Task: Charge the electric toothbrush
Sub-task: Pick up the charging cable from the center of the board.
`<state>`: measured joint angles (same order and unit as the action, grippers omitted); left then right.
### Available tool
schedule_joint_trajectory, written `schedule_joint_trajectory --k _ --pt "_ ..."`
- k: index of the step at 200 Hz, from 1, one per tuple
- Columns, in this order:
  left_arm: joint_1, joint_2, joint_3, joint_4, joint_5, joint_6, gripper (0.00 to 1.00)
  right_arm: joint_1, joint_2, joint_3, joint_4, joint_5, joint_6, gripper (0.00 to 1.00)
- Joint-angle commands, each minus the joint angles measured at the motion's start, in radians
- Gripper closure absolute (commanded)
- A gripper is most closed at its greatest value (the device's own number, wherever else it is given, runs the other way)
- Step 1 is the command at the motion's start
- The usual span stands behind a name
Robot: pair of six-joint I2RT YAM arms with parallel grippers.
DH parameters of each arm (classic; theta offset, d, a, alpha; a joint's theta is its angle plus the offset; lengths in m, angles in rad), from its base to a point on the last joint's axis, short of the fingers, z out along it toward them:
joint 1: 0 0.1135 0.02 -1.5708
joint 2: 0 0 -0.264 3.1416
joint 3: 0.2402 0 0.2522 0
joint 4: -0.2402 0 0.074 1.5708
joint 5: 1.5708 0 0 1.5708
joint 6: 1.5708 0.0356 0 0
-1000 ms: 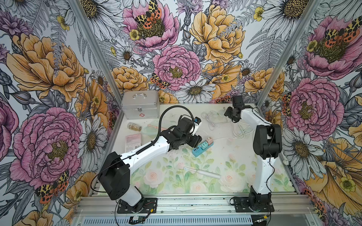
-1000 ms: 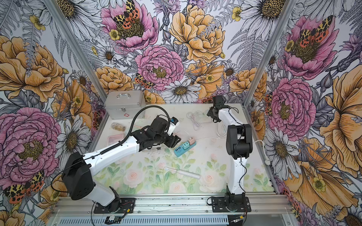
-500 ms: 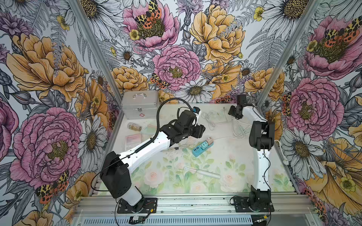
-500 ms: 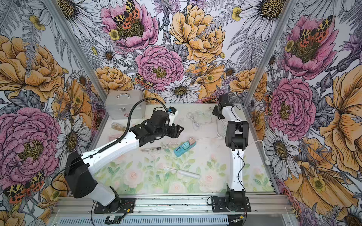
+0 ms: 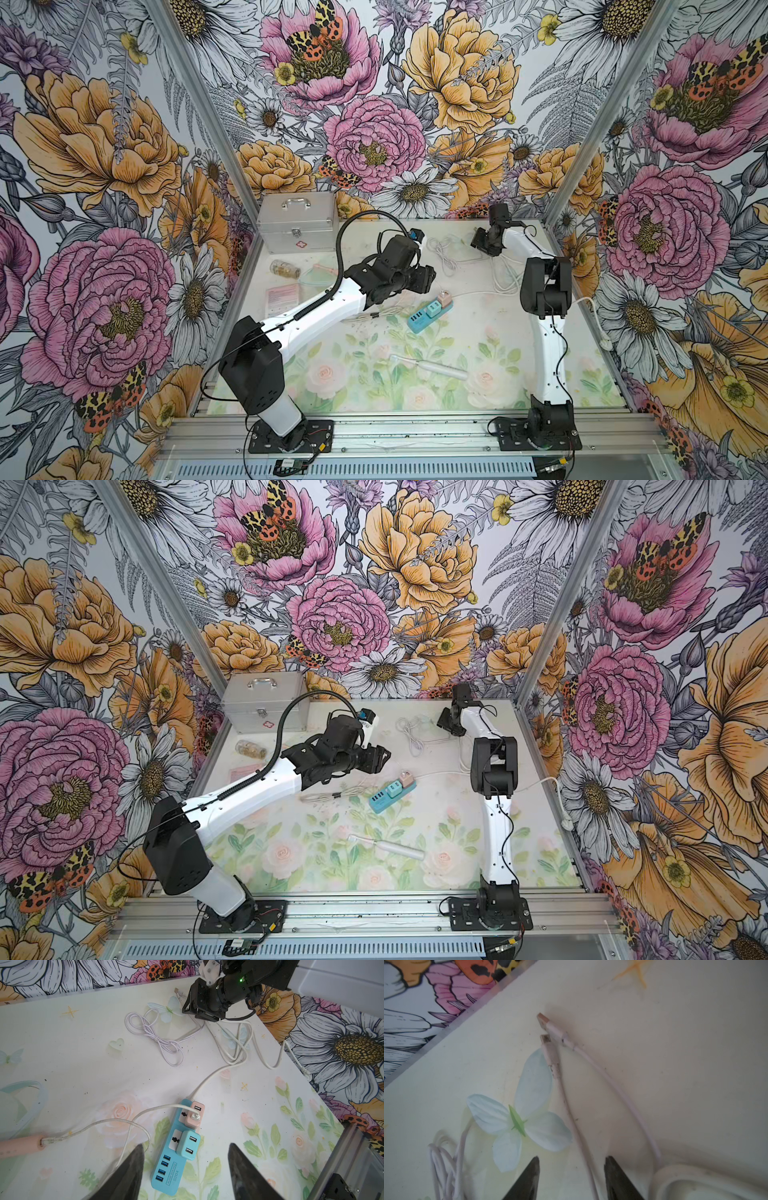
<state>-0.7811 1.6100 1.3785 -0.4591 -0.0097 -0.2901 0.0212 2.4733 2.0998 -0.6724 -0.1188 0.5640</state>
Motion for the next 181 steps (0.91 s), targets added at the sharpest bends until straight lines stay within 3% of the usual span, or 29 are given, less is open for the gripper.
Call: schedule_joint_trajectory --k 1,52,98,130,181 --pt "0.008 -0.014 0.009 0.018 -0.017 -0.019 0.35 0.011 -0.041 -0.059 -0.033 0.004 0.046 0.50" --pt "0.010 -0.023 0.002 0.016 -0.010 -0.018 0.35 0.062 -0.112 -0.172 -0.029 -0.036 0.077 0.67" --pt "0.016 -0.049 -0.020 0.017 -0.019 -0.015 0.35 0.160 -0.211 -0.296 -0.017 -0.024 0.112 0.72" --pt "0.026 -0.053 -0.031 0.017 -0.012 -0.021 0.35 0.214 -0.311 -0.375 0.029 -0.025 0.151 0.71" --pt "0.017 -0.033 0.004 0.018 0.008 -0.030 0.35 0.188 -0.433 -0.401 0.027 0.138 0.134 0.53"
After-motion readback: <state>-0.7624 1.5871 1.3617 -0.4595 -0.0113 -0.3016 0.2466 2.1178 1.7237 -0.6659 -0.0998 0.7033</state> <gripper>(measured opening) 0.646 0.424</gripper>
